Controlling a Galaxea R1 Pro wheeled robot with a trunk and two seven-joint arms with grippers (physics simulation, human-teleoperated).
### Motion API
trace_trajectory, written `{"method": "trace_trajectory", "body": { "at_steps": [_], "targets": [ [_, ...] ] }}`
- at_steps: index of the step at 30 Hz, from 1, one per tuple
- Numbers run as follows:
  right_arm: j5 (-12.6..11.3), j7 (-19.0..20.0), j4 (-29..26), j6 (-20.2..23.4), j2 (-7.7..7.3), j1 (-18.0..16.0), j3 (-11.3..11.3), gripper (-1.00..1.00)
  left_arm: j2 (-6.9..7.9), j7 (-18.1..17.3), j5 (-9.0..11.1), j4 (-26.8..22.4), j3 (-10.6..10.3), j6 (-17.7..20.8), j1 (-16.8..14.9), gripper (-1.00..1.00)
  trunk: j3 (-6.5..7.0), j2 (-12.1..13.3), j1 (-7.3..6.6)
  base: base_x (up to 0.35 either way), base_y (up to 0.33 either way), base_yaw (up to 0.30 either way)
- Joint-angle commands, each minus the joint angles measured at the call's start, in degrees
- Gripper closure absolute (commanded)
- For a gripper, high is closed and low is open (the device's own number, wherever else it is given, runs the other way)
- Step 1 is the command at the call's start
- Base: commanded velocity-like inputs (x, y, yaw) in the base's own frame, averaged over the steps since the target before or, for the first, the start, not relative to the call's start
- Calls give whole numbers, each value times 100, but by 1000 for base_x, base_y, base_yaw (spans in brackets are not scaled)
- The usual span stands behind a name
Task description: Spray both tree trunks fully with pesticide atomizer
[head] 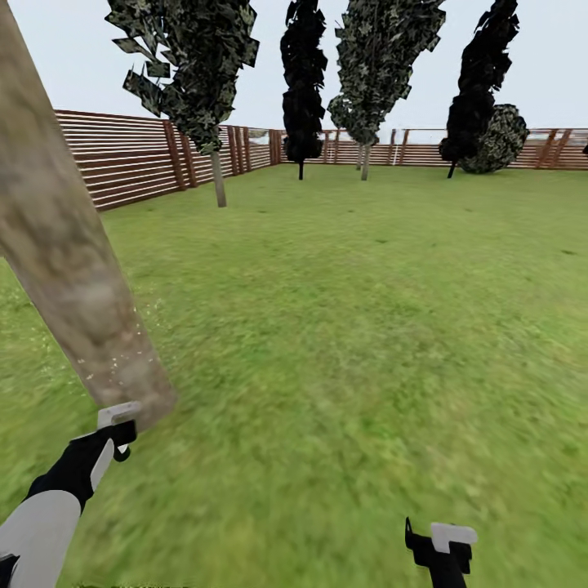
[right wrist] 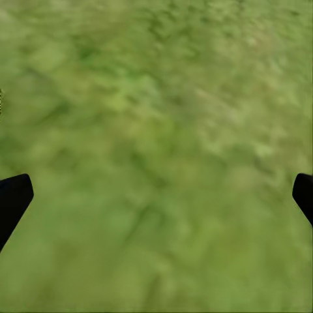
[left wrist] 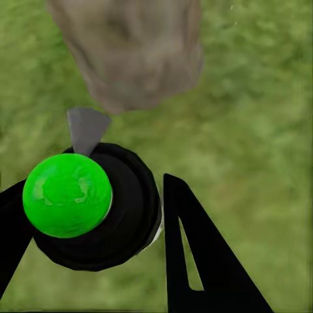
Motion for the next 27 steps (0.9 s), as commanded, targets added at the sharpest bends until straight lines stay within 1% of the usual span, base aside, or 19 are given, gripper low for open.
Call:
{"method": "trace_trajectory", "body": {
  "at_steps": [1,11,18,21,22,24,25,27],
  "targets": [
    [43,-25,4,-8,1,-3,-18,-100,-9,-10,-60,-10,24,31,-5,100,-5,-2,0,27,-267,274],
    [43,-27,11,-8,-1,-3,-18,-100,-18,-10,-51,-1,24,31,-5,100,-5,-2,0,1,-272,274],
    [43,-43,21,-8,-24,-1,-22,-100,-29,-10,-59,-1,24,31,-5,100,-5,-2,0,5,-272,22],
    [35,-42,52,-8,-20,0,-25,-100,-30,-10,-57,-1,22,31,-5,100,-5,-2,0,120,-261,13],
    [34,-39,54,-8,-14,0,-21,-100,-43,-10,-59,-1,18,31,-5,100,-5,-2,0,196,-223,172],
    [34,-40,55,-8,-11,0,-23,-100,-113,-16,-66,4,16,28,-5,100,-5,-2,0,225,-194,243],
    [34,-44,55,-10,-16,0,-26,-100,-204,-24,-68,-50,-16,36,-5,100,-5,-2,0,167,-115,270],
    [34,-45,55,-15,-18,0,-26,-100,-299,-36,-93,-105,-68,46,-16,100,-5,-2,0,52,-36,276]
  ]
}}
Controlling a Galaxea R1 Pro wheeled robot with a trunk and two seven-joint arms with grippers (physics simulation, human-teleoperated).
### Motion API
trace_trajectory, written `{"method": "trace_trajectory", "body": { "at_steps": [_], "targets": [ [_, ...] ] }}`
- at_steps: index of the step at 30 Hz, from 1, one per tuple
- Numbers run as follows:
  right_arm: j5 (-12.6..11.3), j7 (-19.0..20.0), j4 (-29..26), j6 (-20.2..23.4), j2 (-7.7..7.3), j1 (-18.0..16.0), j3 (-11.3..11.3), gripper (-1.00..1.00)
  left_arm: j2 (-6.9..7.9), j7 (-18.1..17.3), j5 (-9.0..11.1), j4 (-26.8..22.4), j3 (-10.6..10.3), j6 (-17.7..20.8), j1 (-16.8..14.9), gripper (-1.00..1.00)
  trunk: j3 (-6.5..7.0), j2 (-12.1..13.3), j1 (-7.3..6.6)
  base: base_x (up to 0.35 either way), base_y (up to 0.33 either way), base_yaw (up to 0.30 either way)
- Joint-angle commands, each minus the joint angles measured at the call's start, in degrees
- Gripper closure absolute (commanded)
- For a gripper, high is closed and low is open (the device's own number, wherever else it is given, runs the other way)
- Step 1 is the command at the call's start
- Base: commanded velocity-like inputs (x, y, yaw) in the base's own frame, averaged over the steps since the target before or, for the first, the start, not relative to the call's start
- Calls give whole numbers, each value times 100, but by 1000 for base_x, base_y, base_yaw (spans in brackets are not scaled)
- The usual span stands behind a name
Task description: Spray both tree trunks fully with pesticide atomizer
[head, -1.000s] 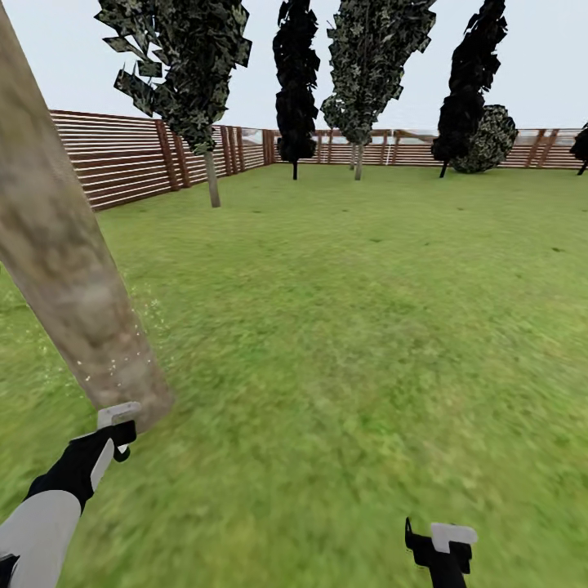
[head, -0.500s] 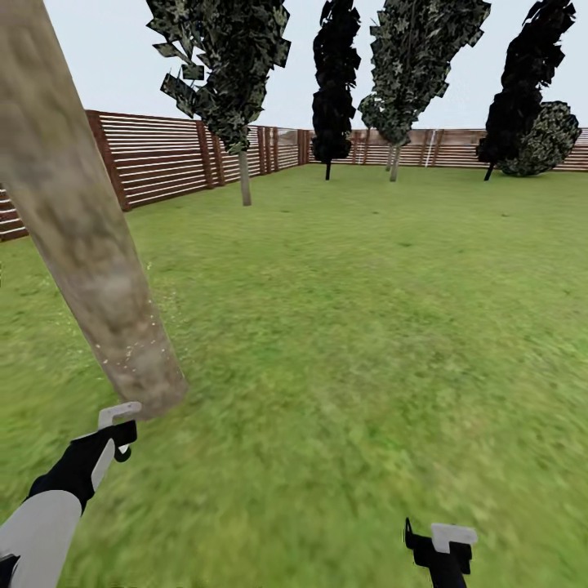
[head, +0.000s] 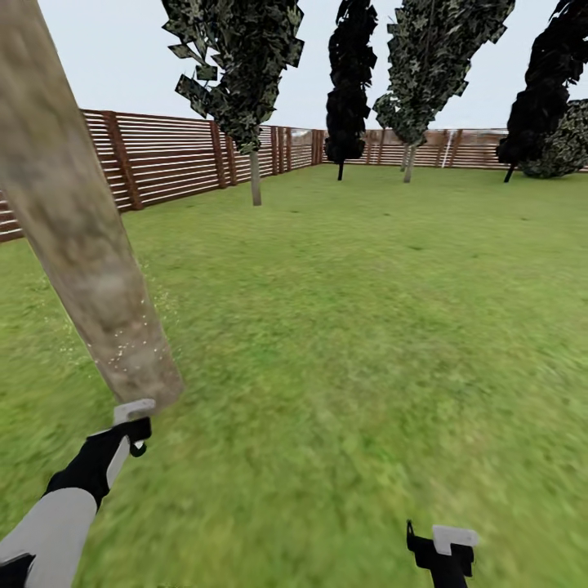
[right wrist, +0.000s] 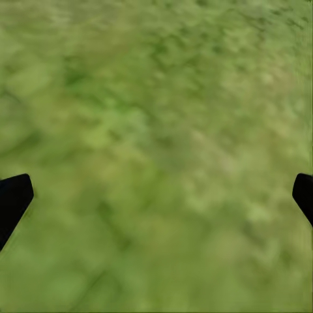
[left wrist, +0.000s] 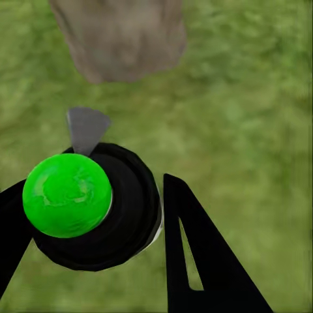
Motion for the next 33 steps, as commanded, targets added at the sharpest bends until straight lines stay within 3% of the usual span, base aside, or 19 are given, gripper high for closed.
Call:
{"method": "trace_trajectory", "body": {
  "at_steps": [1,4,5,9,11,13,16,17,19,23,25,27,28,29,31,32,33],
  "targets": [
    [43,-26,3,-12,0,-2,-17,-100,-27,-21,-74,-33,-18,32,-18,100,-5,-2,-1,22,-15,277],
    [43,-26,3,-10,-6,-2,-17,-100,-77,-61,-76,-158,-471,160,-83,100,-5,-2,-1,7,-5,127],
    [43,-26,3,-10,-8,-2,-17,-100,-83,-72,-65,-337,-639,376,-109,100,-5,-2,-1,1,-1,23],
    [43,-18,3,-13,-8,-2,-17,-100,-5,-92,-46,-1355,-736,1515,-176,100,-5,-2,-1,0,0,6],
    [43,-18,3,-13,-6,-2,-17,-100,172,-97,-46,-1754,-736,1838,-165,100,-5,-2,-1,0,0,30],
    [43,-18,3,-14,-2,-2,-17,-100,233,-98,-46,-1841,-763,1910,-157,100,-5,-2,-1,0,0,196],
    [43,-22,3,-14,-1,-2,-17,-100,142,-98,-46,-1876,-790,2022,-190,100,-5,-2,-1,0,0,267],
    [43,-19,3,-13,-1,-2,-17,-100,112,-98,-46,-1880,-887,2057,-236,100,-5,-2,-1,0,0,276],
    [43,-18,3,-13,-1,-2,-17,-100,78,-94,-44,-1881,-1088,2256,-453,100,-5,-2,-1,0,0,277],
    [43,-20,3,-14,-8,-2,-17,-100,-134,-92,-49,-1847,-1179,2562,-1171,100,-5,-2,-1,0,0,170],
    [43,-21,3,-14,-12,-2,-17,-100,0,-103,-48,-1847,-1188,2904,-1322,100,-5,-2,-1,0,0,15],
    [43,-26,3,-12,-23,-2,-17,-100,272,-139,-43,-1850,-1200,3020,-1353,100,-5,-2,-1,0,0,3],
    [43,-26,3,-10,-26,-2,-17,-100,243,-305,-45,-1877,-1252,3042,-1426,100,-5,-2,-1,0,0,0],
    [43,-26,3,-12,-27,-2,-17,-100,119,-464,-59,-1888,-1409,3062,-1584,100,-5,-2,-1,0,0,0],
    [43,-26,3,-9,-33,-2,-17,-100,40,-550,-86,-1898,-1540,3196,-1715,100,-5,-2,-1,0,0,0],
    [43,-26,3,-8,-34,-2,-17,-100,65,-581,-97,-1901,-1545,3307,-1788,100,-5,-2,-1,0,0,0],
    [43,-26,3,-8,-35,-2,-17,-100,303,-614,-94,-1897,-1529,3397,-1858,100,-5,-2,-1,0,0,0]
  ]
}}
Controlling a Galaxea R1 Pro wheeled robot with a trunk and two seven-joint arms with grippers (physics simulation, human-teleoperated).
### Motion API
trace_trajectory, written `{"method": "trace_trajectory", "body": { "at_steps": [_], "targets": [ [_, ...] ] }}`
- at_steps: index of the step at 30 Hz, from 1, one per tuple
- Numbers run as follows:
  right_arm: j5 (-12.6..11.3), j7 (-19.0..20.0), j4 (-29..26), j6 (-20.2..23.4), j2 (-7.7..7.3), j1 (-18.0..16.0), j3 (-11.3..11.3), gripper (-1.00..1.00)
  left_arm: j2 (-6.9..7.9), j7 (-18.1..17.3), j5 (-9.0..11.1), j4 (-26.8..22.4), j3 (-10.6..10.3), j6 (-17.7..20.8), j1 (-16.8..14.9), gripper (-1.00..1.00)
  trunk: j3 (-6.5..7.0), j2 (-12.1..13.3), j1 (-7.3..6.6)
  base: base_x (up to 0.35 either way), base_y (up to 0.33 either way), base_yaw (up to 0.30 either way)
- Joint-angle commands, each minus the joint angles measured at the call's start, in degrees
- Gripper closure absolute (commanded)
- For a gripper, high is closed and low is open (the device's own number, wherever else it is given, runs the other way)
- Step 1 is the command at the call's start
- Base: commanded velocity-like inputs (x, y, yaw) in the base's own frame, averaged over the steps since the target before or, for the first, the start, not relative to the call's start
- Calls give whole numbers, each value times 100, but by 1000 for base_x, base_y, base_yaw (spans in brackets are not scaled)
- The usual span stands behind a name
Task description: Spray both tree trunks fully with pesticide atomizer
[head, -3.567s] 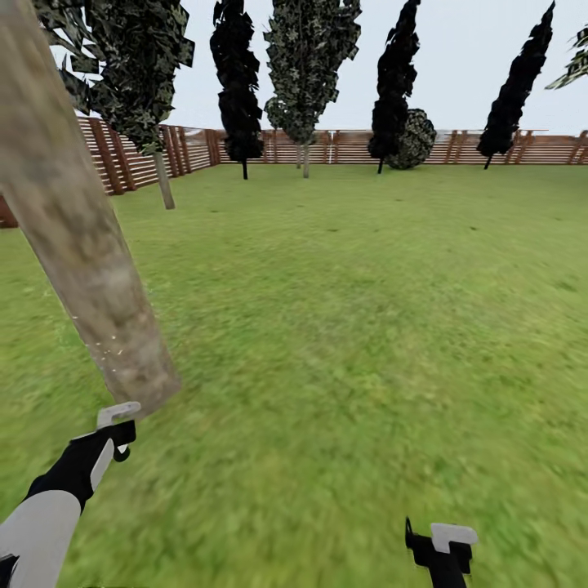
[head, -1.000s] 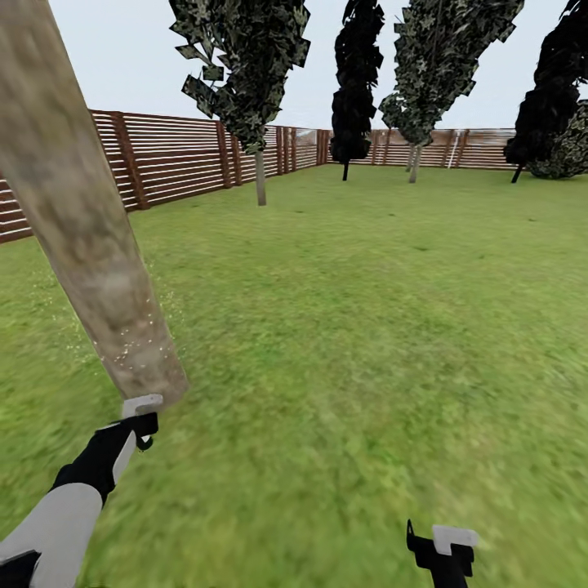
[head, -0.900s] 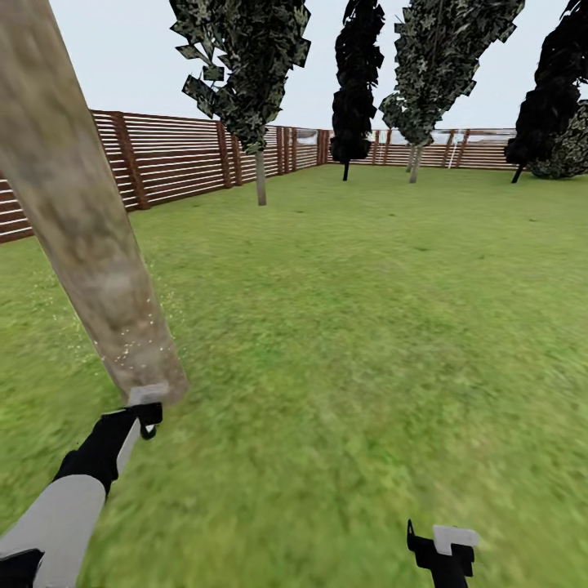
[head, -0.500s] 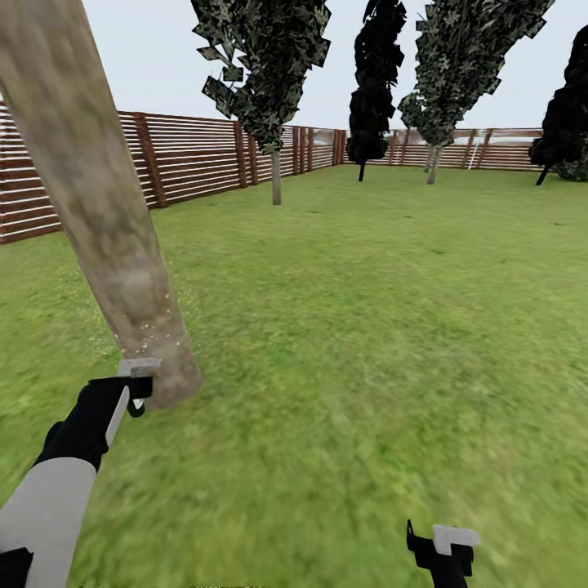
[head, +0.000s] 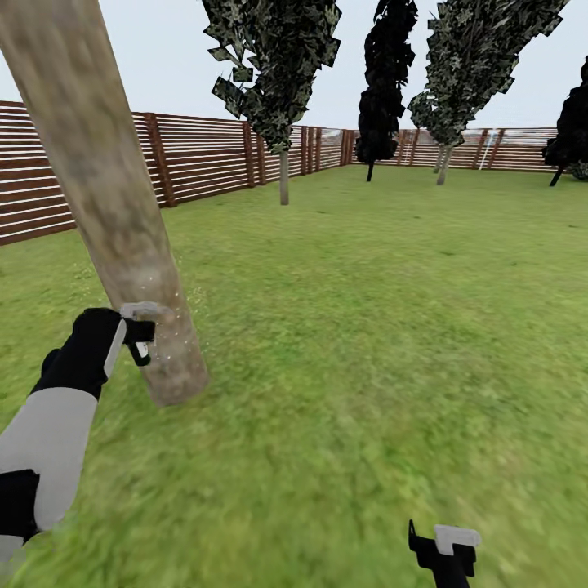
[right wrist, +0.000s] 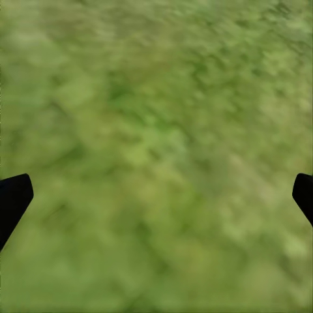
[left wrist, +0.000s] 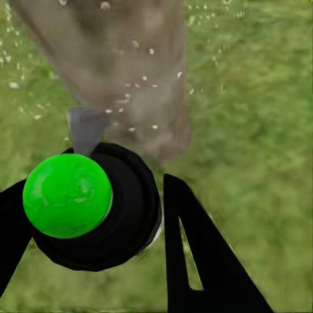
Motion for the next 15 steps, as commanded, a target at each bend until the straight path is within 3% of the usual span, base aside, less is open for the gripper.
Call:
{"method": "trace_trajectory", "body": {
  "at_steps": [1,3,4,9,12,15],
  "targets": [
    [42,-26,4,-12,5,-3,-17,-100,415,-64,3,-1,14,51,5,100,-5,-2,-1,0,0,0],
    [42,-26,4,-13,8,-3,-17,-100,657,-70,6,-3,-16,63,34,100,-5,-2,-1,0,0,0],
    [42,-26,4,-11,8,-3,-17,-100,681,-71,7,-5,-44,61,41,100,-5,-2,-1,0,0,0],
    [42,-26,3,-11,2,-3,-17,-100,388,-56,-14,-142,-53,79,-49,100,-5,-2,-1,0,0,0],
    [42,-26,4,-9,6,-3,-17,-100,388,-55,-32,-457,-46,406,-56,100,-5,-2,-1,0,-139,0],
    [42,-26,4,-9,7,-3,-17,-100,400,-53,-46,-505,-45,473,-38,100,-5,-2,-1,0,-260,0]
  ]
}}
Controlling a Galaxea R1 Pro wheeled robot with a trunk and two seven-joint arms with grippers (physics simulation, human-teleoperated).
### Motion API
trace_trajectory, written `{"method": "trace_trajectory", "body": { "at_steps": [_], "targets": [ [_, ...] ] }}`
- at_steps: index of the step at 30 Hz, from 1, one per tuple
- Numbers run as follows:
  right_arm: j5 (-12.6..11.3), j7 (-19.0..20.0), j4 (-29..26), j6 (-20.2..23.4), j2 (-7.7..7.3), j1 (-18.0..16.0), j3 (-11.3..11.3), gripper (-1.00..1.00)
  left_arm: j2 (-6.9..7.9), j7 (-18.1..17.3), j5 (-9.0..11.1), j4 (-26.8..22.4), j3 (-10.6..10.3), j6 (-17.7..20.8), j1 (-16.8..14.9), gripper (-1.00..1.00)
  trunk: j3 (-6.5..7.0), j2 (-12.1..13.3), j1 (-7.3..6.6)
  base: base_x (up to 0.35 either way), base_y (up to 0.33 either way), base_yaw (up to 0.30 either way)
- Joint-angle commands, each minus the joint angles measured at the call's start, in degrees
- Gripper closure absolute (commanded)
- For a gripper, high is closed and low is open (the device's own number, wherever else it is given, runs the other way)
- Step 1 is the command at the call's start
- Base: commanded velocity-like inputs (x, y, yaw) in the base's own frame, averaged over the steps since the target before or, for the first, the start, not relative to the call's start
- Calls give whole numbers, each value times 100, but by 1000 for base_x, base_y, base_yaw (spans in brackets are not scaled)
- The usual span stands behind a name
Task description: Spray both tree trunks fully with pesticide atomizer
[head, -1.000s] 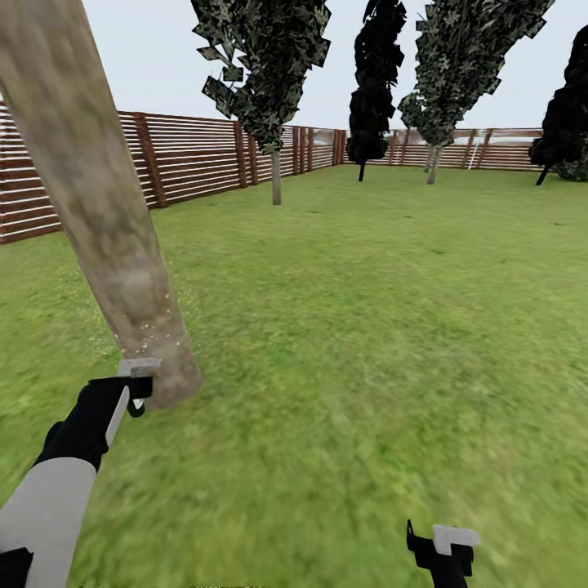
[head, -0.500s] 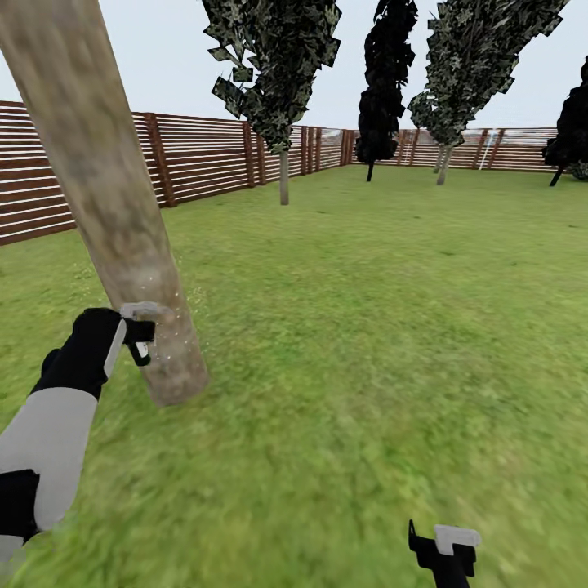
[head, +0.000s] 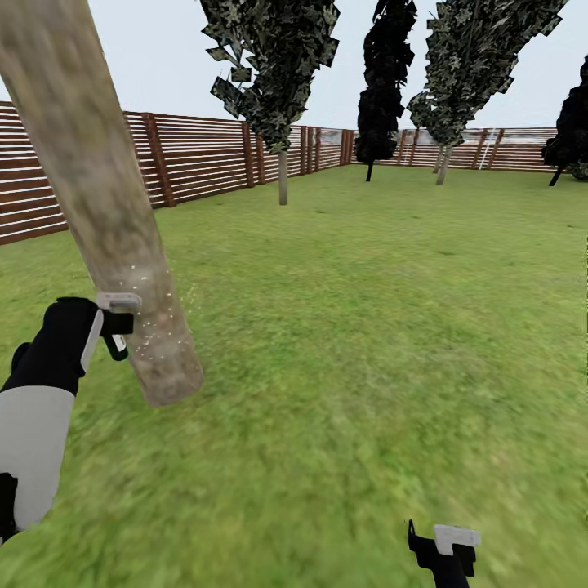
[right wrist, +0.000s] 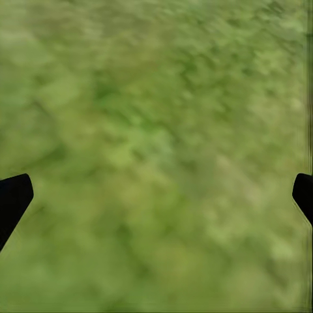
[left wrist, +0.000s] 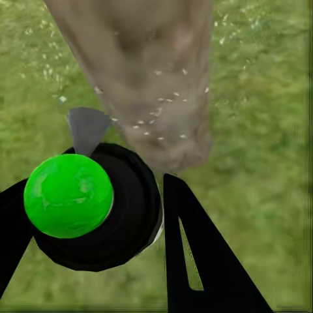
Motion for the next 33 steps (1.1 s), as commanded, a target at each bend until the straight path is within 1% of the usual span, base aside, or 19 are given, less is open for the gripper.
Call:
{"method": "trace_trajectory", "body": {
  "at_steps": [1,4,6,10,14,16,19,22,25,28,33],
  "targets": [
    [42,-24,4,-9,2,-3,-19,-100,-5,-26,-66,1,3,19,19,100,-5,-2,-1,0,-268,0],
    [42,-24,4,-9,2,-3,-19,-100,-22,38,-71,80,-9,0,77,100,-5,-2,-1,0,-270,0],
    [42,-24,4,-10,2,-3,-15,-100,-20,142,-71,255,3,-39,105,100,-5,-2,-1,0,-272,72],
    [42,-24,4,-10,10,-3,-13,-100,-25,254,-79,381,22,-54,109,100,-5,-2,-1,0,-272,233],
    [42,-24,4,-10,11,-3,-13,-100,-32,505,-72,402,16,-55,119,100,-5,-2,-1,0,-272,276],
    [42,-24,4,-9,11,-3,-11,-100,-40,523,-72,403,15,-55,142,100,-5,-2,-1,14,-272,240],
    [42,-24,4,-11,7,-3,-18,-100,-43,534,-71,466,15,-55,152,100,-5,-2,-1,133,-262,40],
    [42,-20,4,-16,2,-3,-15,-100,-43,619,-71,489,15,-55,153,100,-5,-2,-1,177,-243,2],
    [42,-22,4,-9,2,-3,-18,-100,-43,648,-71,733,15,-68,153,100,-5,-2,-1,110,-255,0],
    [42,-24,4,-9,2,-3,-19,-100,-41,649,-73,799,17,-72,153,100,-5,-2,-1,9,-273,2],
    [42,-22,4,-9,7,-3,-10,-100,-36,649,-80,798,29,-73,153,100,-5,-2,-1,1,-275,185]
  ]
}}
